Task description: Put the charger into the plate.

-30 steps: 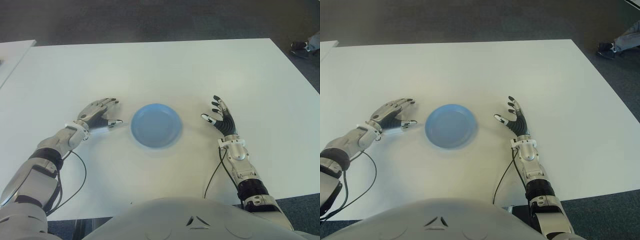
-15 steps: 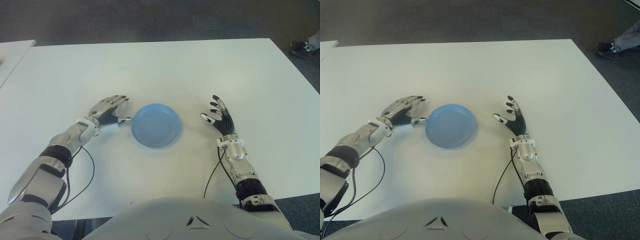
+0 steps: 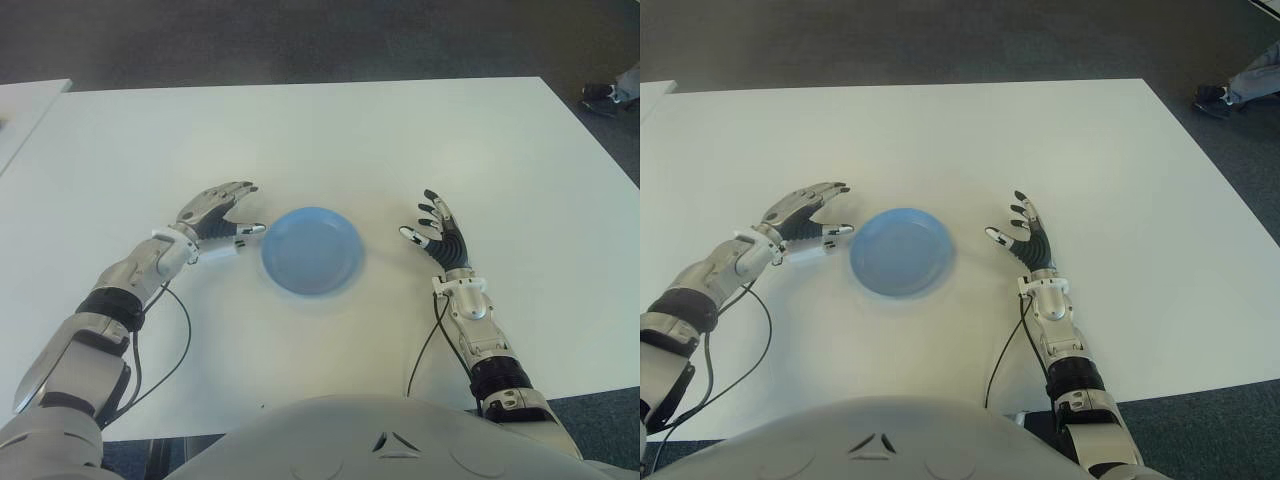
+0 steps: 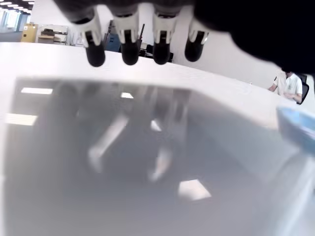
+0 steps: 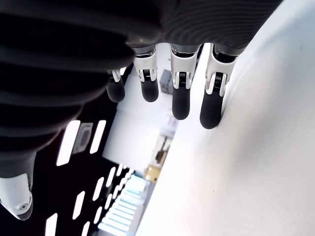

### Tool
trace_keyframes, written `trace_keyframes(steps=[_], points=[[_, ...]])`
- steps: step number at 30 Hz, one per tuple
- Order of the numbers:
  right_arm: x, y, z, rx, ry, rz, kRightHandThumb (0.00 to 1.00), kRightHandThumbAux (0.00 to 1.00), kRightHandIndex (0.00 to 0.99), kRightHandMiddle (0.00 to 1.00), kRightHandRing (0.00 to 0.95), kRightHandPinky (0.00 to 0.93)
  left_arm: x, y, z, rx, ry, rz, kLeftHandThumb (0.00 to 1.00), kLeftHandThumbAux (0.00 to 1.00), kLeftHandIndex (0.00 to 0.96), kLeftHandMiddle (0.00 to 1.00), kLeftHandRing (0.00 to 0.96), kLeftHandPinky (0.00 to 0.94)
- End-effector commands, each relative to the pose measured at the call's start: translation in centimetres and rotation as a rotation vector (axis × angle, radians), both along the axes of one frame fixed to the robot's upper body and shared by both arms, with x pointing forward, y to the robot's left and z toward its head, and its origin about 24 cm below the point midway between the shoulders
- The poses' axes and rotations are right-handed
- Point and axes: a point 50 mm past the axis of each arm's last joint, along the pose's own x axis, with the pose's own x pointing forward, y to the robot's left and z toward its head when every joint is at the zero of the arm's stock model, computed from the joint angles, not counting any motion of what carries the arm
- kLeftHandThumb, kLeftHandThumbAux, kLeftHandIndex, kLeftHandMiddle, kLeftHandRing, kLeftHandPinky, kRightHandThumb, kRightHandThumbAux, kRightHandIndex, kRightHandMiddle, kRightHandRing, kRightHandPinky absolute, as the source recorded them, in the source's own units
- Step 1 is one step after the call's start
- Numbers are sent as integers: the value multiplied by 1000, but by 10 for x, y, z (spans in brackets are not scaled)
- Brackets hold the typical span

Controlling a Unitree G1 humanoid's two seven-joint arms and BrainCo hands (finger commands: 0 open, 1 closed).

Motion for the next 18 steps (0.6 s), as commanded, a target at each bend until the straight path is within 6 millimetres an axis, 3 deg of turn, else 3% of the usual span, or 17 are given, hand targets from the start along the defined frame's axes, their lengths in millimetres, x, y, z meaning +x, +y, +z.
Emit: trace_keyframes(steps=[1, 8, 18], points=[[-27, 7, -39, 28, 198, 1, 217, 555, 0, 23, 142, 267, -3, 4, 9, -5, 0, 5, 338, 190, 0, 0, 0, 0], [-29, 10, -45, 24, 219, 38, 206, 501, 0, 2, 96, 166, -7, 3, 27, -20, -37, -7, 329, 173, 0, 0, 0, 0], [-32, 10, -51, 7, 212, 73, 183, 472, 0, 0, 54, 142, -15, 9, 50, -24, -82, 5, 316, 159, 0, 0, 0, 0]])
